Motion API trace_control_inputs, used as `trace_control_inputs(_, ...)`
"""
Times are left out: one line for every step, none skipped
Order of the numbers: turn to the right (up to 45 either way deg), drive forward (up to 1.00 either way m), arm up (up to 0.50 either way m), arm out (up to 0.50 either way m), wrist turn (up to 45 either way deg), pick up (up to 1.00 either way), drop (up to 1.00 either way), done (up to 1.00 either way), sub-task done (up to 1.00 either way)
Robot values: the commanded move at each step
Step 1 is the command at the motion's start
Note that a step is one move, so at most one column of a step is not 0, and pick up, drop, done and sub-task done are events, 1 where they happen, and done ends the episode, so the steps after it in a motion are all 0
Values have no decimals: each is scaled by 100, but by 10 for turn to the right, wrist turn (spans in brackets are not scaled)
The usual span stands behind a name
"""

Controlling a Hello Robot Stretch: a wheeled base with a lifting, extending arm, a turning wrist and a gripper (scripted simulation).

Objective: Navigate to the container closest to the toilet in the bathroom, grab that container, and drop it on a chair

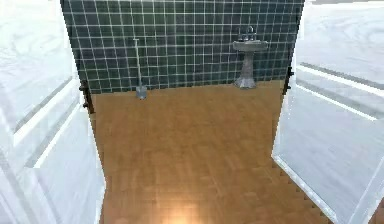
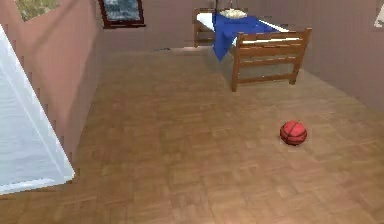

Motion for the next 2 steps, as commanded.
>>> trace_control_inputs(0,100,0,0,0,0,0,0,0)
trace_control_inputs(0,35,0,0,0,0,0,0,0)
